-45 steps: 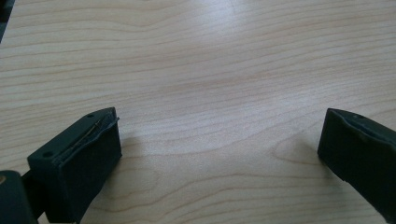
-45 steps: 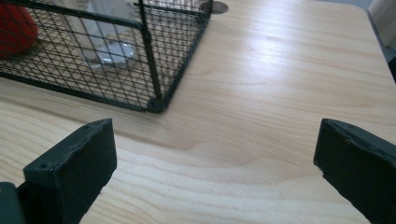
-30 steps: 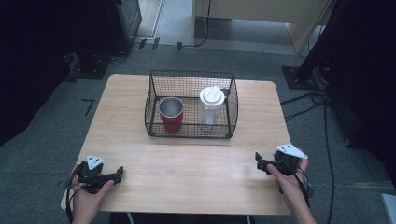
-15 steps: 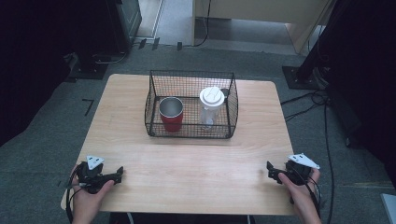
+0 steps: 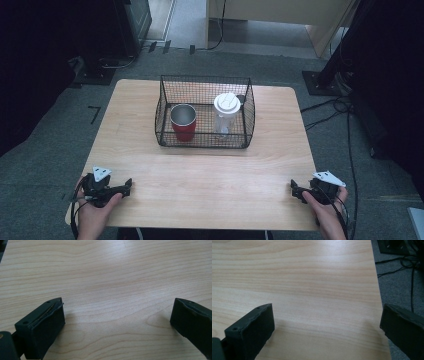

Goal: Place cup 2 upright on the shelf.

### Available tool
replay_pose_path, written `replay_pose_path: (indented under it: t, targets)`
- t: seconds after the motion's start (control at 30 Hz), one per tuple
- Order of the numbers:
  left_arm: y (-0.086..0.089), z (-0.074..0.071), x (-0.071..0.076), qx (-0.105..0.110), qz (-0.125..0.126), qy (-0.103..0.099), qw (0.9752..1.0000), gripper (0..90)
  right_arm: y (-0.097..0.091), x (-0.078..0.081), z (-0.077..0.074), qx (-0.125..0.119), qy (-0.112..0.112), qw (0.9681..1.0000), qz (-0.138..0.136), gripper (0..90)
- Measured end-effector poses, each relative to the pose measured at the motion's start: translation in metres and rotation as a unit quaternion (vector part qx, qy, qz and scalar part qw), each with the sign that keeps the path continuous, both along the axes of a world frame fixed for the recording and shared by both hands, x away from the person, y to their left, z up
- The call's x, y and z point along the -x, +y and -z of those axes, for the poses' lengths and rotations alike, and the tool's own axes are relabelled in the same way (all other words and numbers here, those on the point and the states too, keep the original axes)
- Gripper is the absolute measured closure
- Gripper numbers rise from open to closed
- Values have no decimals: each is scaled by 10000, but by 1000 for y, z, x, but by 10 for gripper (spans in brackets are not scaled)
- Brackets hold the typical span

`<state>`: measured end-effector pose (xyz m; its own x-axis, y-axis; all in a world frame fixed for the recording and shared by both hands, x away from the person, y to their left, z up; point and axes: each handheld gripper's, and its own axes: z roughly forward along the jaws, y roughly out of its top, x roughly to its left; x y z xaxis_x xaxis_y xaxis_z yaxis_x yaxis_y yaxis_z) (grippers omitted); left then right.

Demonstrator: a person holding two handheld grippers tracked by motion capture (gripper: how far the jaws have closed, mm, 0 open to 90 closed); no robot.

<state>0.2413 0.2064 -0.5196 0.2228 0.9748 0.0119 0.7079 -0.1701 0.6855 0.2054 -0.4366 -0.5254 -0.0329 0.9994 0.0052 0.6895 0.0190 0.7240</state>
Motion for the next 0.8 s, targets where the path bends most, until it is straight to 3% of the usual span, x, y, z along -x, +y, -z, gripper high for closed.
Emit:
replay_pose_path:
  t: [0.2, 0.4, 0.8]
  targets:
    - [0, 0, 0, -2, 3, 3, 10000, 0, 0, 1, 2, -25, 68, 10000, -36, 0]
    - [0, 0, 0, -1, -29, 4, 10000, 0, 1, 1, 2, -87, 92, 9996, -251, 0]
    - [-1, 0, 0, 4, -80, 1, 10000, 0, 1, 1, 2, -88, 90, 9996, -258, 0]
